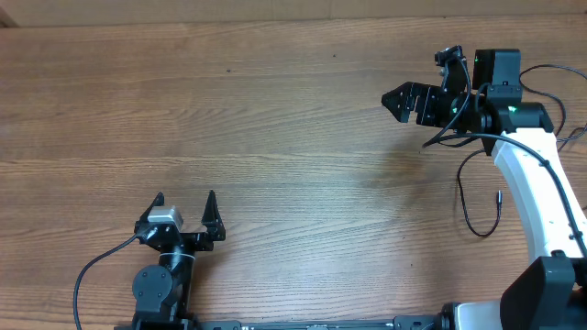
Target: Untangle cables
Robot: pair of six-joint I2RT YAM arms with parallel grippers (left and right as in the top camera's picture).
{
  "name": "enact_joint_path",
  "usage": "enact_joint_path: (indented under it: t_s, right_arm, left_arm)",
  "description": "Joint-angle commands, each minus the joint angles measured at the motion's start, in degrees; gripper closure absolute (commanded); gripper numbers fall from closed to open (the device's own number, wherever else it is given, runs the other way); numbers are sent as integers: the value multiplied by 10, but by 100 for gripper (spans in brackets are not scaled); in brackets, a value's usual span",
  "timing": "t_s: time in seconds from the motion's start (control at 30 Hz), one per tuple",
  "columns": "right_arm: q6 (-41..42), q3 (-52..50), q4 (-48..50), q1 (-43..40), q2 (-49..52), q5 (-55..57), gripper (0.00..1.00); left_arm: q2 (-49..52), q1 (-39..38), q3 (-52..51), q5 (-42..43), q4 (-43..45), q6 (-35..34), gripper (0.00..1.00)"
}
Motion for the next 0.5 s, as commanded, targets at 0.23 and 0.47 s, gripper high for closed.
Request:
enact_joint_path:
  t_s: [0.23, 0.47]
  right_arm:
    - [-5, 3, 3, -1, 0, 4, 0]
    - [-5, 3, 3, -1, -5, 5, 0]
  left_arm:
    - [-7, 3, -2, 3, 0, 13, 0]
    - [-7, 3, -2, 3, 0, 13, 1]
